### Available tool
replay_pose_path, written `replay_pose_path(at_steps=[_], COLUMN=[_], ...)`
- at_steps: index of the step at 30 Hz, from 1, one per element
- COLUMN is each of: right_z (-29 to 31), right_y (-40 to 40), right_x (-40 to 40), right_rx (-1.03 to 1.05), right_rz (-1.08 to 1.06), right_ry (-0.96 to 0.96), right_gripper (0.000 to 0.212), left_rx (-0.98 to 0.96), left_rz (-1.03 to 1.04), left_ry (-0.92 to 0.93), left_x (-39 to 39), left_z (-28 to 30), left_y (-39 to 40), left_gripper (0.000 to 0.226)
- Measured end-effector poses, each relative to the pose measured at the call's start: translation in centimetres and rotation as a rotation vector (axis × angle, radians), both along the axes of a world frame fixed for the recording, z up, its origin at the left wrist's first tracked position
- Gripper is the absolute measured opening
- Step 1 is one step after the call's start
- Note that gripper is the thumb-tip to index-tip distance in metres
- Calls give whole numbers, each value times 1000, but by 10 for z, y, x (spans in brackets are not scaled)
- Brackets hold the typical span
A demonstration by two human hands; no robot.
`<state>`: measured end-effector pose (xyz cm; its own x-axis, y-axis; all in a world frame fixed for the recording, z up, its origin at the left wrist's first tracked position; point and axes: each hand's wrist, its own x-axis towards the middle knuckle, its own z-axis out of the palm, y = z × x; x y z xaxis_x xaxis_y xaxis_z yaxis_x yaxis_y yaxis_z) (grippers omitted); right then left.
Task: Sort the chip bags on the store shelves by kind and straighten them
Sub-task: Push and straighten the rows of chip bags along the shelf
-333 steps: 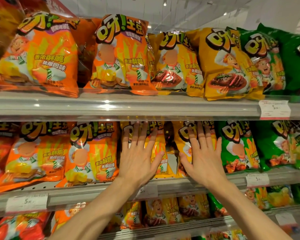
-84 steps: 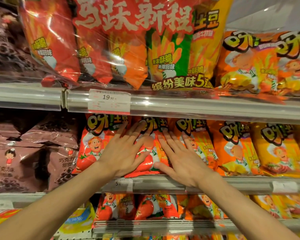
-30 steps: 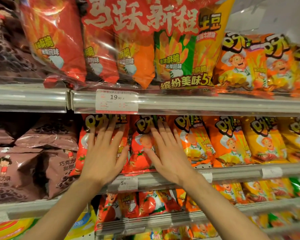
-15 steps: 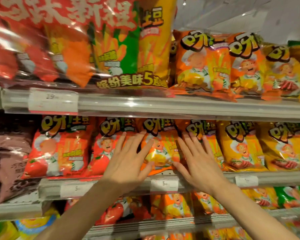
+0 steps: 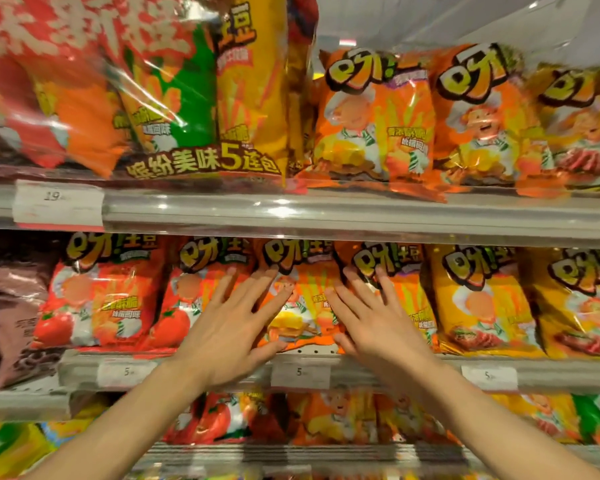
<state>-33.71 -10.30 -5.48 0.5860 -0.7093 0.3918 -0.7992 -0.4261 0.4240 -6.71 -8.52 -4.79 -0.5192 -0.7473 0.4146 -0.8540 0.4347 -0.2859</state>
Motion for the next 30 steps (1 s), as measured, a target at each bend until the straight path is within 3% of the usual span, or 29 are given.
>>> replay_pose_path(at_steps=[10,14,17,23,30], right_z=[-5,11,23,29,28], right_y=[21,23,11,-21,-25], right_x=[14,25,36,54,53], right_rx=[33,78,33,33,67], right_rz=[-16,-44,-48,-117,-109], right_ry=[-107,-287,-306,-231,-228], right_gripper=[65,65,61,64,70], left_rx=[26,-63,-72,-7,-5], left_rz=[-60,-14,86,169,169], left_ry=[13,162,300,238,208], left_x=[12,-5,-27,-32,-27], left_z=[0,8,22,8,4], left_y=[3,1,-12,-41,-45], left_gripper=[73,53,45,67,72])
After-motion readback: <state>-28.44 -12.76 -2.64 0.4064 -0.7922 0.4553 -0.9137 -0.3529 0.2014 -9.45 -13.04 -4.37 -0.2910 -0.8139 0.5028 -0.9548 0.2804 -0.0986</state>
